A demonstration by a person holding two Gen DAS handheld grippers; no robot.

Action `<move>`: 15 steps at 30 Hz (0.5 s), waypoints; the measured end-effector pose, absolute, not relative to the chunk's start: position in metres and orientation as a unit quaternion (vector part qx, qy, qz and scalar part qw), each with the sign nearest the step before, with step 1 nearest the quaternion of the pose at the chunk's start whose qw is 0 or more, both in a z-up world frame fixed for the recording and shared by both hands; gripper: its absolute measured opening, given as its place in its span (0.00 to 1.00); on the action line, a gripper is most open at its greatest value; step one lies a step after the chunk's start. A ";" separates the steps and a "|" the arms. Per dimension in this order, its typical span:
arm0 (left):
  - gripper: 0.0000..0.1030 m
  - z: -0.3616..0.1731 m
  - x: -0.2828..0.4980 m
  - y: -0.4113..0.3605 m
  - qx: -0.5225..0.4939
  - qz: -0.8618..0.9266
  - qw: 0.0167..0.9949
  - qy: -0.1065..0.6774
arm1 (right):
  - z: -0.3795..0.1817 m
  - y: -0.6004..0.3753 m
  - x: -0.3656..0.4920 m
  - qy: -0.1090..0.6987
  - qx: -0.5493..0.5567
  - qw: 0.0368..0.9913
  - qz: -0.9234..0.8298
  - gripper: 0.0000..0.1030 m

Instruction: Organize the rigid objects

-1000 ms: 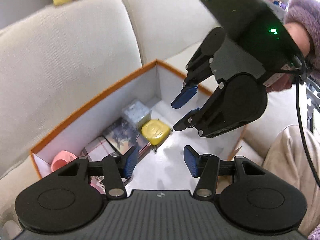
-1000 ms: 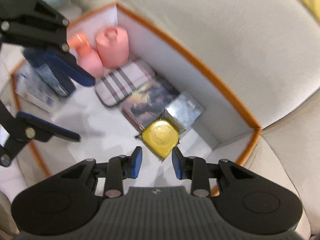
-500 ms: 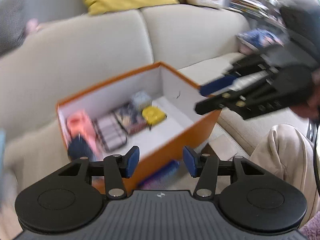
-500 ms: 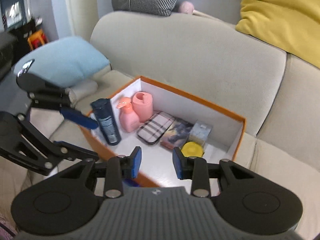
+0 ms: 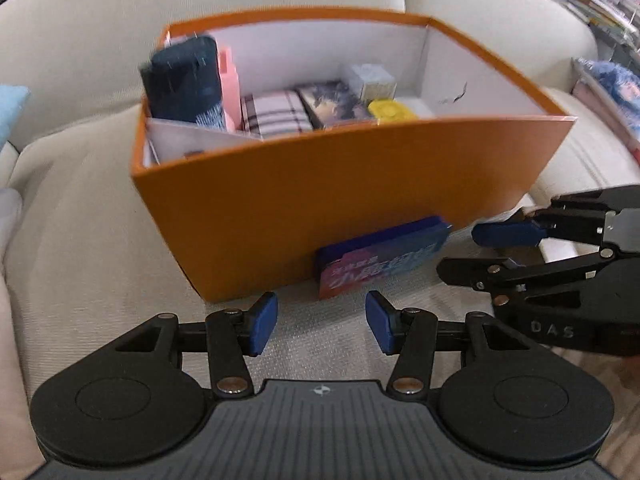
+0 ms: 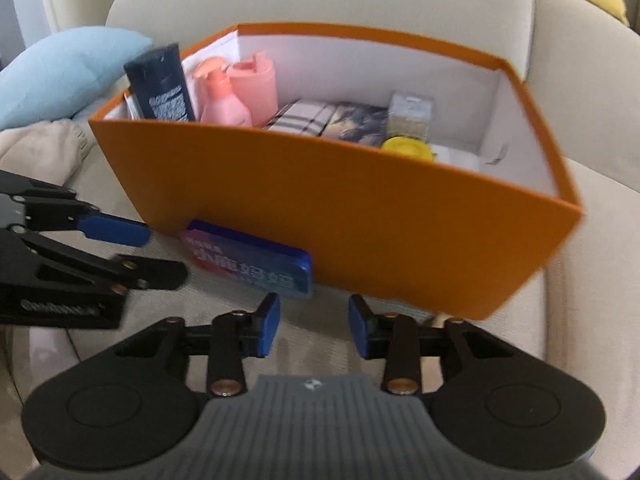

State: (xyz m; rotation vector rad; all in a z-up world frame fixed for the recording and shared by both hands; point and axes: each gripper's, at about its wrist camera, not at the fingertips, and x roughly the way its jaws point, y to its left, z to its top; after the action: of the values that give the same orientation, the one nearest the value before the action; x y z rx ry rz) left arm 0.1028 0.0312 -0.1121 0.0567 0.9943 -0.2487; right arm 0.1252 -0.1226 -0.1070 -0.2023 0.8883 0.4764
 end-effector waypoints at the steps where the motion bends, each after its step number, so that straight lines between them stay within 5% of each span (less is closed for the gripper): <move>1: 0.58 -0.116 0.103 0.030 0.027 -0.120 0.870 0.477 | -0.111 -0.118 0.127 0.422 -0.108 0.871 0.225 0.41; 7: 0.46 -0.128 0.107 0.032 0.025 -0.127 0.871 0.473 | -0.118 -0.106 0.133 0.409 -0.133 0.873 0.231 0.36; 11: 0.29 -0.128 0.108 0.036 0.007 -0.142 0.871 0.469 | -0.123 -0.110 0.133 0.403 -0.128 0.872 0.247 0.28; 15: 0.27 -0.124 0.104 0.038 0.012 -0.144 0.874 0.464 | -0.124 -0.109 0.129 0.392 -0.135 0.873 0.256 0.27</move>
State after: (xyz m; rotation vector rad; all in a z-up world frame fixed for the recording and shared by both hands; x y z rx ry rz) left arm 0.1036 0.0375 -0.1240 0.0241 0.9684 -0.3010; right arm 0.1291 -0.1088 -0.1239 -0.2822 0.8190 0.5341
